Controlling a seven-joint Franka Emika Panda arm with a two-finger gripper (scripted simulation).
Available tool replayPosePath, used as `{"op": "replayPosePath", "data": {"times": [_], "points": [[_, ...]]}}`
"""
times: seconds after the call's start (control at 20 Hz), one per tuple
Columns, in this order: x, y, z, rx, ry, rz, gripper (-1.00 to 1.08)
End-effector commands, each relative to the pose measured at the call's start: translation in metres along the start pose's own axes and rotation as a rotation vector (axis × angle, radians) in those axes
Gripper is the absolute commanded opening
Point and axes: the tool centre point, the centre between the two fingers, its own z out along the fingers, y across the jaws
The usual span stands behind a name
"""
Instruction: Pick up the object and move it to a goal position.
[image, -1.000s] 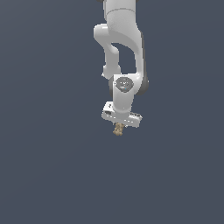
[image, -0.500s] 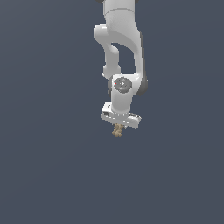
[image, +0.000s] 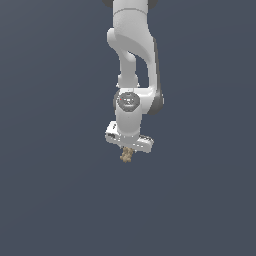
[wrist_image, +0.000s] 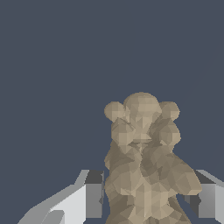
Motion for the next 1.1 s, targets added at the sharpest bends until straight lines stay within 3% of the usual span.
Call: {"op": "replayPosePath", "data": {"times": [0.0,0.5,1.05], "points": [[0.017,0.009,-0.005,0.000,0.000,0.000,-1.00],[0.080,0.041,-0.021,0.000,0.000,0.000,-1.00],[0.110,0.054,-0.028,0.000,0.000,0.000,-1.00]]}}
